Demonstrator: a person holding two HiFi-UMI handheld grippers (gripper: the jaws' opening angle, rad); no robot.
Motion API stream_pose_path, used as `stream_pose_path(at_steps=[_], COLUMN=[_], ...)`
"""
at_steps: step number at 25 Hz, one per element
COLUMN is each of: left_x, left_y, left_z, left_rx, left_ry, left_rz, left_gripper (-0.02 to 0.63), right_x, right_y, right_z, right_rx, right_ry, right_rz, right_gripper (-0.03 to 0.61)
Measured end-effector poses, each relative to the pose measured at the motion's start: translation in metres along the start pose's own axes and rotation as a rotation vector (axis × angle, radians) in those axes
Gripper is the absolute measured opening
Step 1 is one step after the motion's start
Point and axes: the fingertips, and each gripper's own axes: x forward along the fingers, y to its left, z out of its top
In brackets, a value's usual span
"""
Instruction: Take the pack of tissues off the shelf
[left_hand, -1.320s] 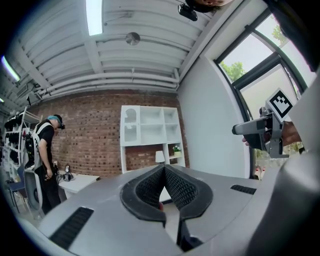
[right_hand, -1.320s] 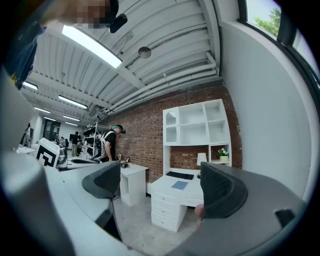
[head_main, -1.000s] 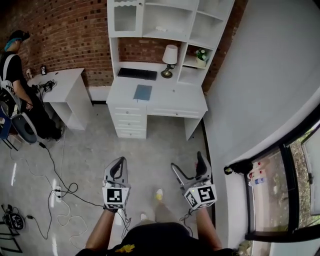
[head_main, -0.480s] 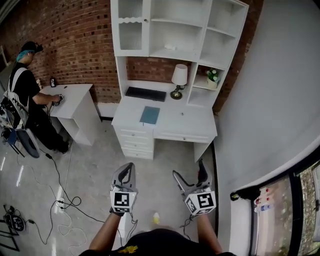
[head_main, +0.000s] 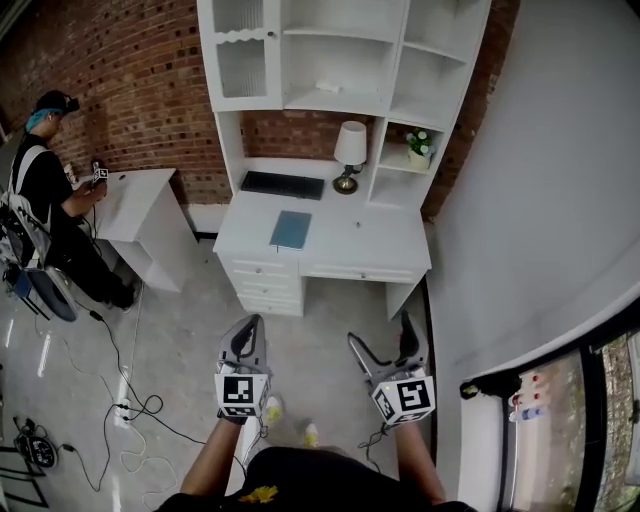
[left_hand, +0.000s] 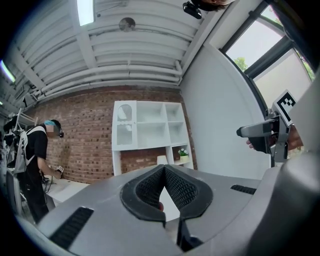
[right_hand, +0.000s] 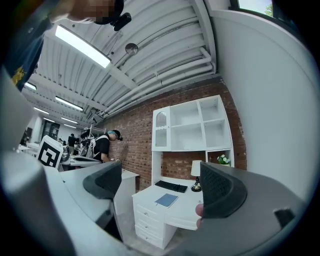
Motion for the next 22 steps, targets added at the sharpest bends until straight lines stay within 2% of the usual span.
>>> stream_pose_path(at_steps=[5,9,15,18,22], left_x=[0.024,0.051,0.127,0.168,0.222], left_y=[-0.002,0.010,0.062,0.088,0.119], left_z=[0.002,-0.009,-0.024,-0.038,-0.039], left_rx=[-0.011,0.005,-0.024,-0.022,-0.023], left_ry=[-0.009,0.006,0.012,0.024,0.020], left_rz=[-0.004,-0.015,0.000,-0.014,-0.042], left_gripper=[0.017,0.018,0.017,0.018,0.018], right_x=[0.018,0.051,0.133,0.176,0.236], right_y=[-0.023,-0.033,-0.062,-0.066,-0.073], right_z=[-0.001,-0.008,-0.017,-0.020,-0.020], right_rx=[0.012,0.015,-0.011,-0.033,-0.037], right_ry=[0.003,0.002,0.011,0.006,0.015], right_rz=[-0.016,-0.027,-0.049,-0.065,-0.073], right_gripper=[0.472,0.472,0.472,0.472,0.472])
